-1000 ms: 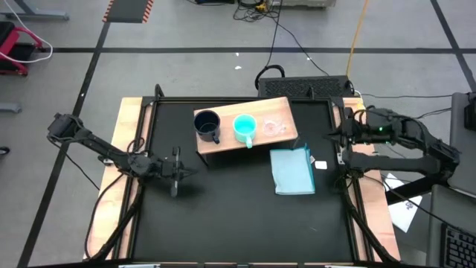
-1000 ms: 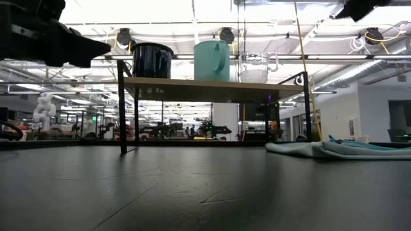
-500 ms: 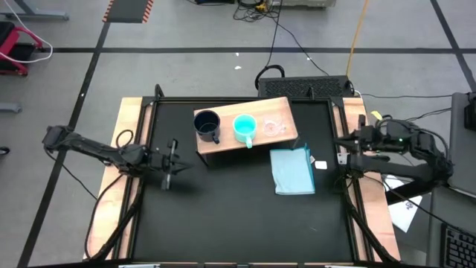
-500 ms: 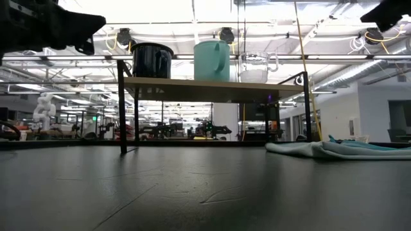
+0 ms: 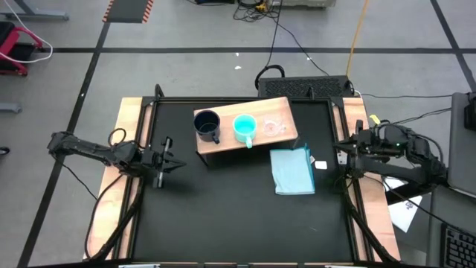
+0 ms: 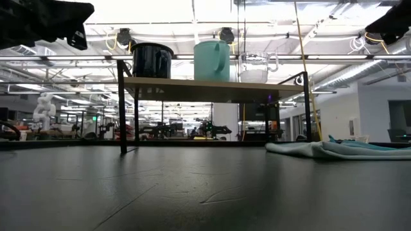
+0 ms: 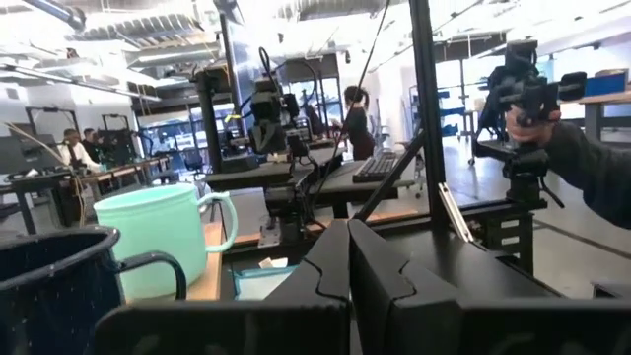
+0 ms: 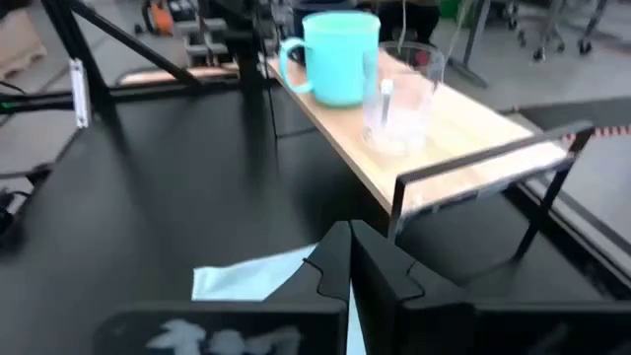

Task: Stack small to large cups/mugs on shelf
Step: Return to Home Position

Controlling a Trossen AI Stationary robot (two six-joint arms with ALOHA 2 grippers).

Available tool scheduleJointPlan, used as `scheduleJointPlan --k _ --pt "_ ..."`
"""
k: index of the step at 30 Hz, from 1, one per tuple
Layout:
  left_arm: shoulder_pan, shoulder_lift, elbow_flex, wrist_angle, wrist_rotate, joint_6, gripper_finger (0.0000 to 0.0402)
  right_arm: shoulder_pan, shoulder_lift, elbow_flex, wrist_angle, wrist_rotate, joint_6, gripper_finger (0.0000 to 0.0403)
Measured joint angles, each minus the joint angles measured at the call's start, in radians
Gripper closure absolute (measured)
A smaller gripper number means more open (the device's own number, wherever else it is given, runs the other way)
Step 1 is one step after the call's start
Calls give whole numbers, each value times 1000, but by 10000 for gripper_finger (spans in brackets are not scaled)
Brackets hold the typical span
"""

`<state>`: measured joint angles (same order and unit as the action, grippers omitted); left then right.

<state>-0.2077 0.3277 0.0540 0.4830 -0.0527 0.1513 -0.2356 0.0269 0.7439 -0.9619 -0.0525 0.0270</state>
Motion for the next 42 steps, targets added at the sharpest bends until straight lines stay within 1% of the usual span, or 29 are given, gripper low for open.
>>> scheduleJointPlan --k 3,8,11,12,14,18,20,23,26,30,34,36,38,40,42 --pt "0 -23 0 -28 0 -6 401 0 8 -2 -10 30 13 403" --pt "0 -28 0 -42 1 -2 400 0 44 -1 -5 39 14 403" --pt "0 -28 0 -40 19 -3 401 0 77 -1 -9 129 47 403" --pt "0 -28 0 -40 25 -3 401 0 86 -1 -11 140 52 403" --pt "0 -28 0 -43 34 -4 400 0 95 -1 -8 126 43 403" --pt "0 -28 0 -44 53 -5 401 0 93 -1 5 32 11 403" --pt "0 -28 0 -41 69 -5 400 0 85 -1 10 16 5 403" --pt "0 -27 0 -42 74 -14 401 0 84 1 31 33 29 403" --pt "0 -27 0 -48 74 -23 400 0 94 18 53 100 45 403" --pt "0 -27 0 -62 74 -24 400 0 104 19 165 103 -12 403" --pt "0 -27 0 -83 73 -25 400 1 125 -24 348 95 44 403" --pt "0 -27 0 -96 73 -22 400 2 135 -92 419 69 59 403" --pt "0 -27 0 -101 75 -21 400 2 142 -197 501 63 97 403" --pt "0 -27 0 -116 75 -13 400 2 154 -307 624 61 144 403" --pt "0 -27 0 -125 76 -11 400 2 163 -404 772 28 190 403"
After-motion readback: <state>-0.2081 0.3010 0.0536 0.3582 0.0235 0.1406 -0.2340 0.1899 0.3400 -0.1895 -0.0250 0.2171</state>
